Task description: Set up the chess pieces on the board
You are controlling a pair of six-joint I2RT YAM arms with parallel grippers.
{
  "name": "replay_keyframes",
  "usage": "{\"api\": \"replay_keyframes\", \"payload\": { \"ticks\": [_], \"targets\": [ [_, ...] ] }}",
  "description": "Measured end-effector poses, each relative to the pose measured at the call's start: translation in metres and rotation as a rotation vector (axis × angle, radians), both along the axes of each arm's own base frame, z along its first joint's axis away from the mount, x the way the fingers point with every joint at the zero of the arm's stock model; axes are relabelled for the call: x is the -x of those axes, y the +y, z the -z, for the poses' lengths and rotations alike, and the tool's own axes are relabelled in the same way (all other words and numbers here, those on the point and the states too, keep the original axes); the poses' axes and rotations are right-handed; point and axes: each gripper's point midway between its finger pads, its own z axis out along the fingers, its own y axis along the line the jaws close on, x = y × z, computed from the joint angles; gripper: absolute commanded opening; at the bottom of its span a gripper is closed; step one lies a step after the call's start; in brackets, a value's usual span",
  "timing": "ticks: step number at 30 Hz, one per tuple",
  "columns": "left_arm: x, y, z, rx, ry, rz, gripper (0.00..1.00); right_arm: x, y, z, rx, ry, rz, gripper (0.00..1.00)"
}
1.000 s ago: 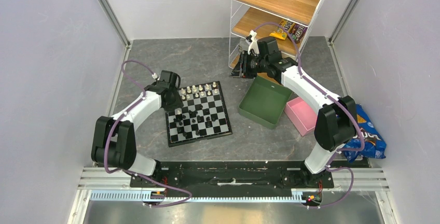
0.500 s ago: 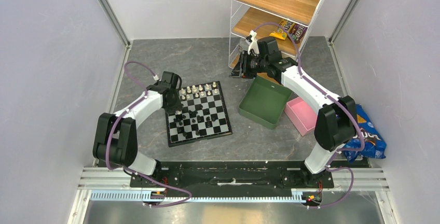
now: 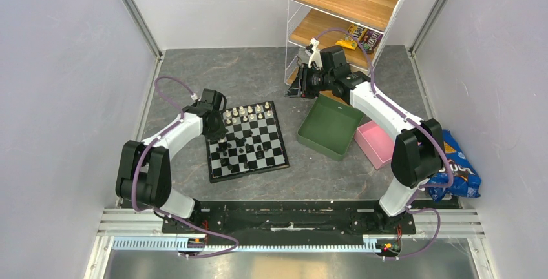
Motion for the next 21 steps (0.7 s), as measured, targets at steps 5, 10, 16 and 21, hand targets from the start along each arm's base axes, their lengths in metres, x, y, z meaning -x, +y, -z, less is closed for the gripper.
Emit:
{"api": "replay_keyframes", "payload": {
  "ticks": [5, 10, 16, 21],
  "targets": [
    [-0.001, 0.004, 0.000, -0.023, -0.005, -0.009, 0.12, 0.000, 0.000, 0.000, 0.000, 0.000, 0.000, 0.35],
    [-0.001, 0.013, 0.000, -0.065, -0.004, -0.030, 0.12, 0.000, 0.000, 0.000, 0.000, 0.001, -0.001, 0.35],
    [-0.019, 0.021, -0.006, -0.085, -0.012, -0.063, 0.11, -0.001, 0.000, 0.005, 0.003, 0.011, -0.001, 0.35],
    [-0.032, 0.030, -0.007, -0.091, -0.017, -0.094, 0.10, -0.003, -0.001, 0.008, 0.006, 0.018, 0.004, 0.35]
  ]
}}
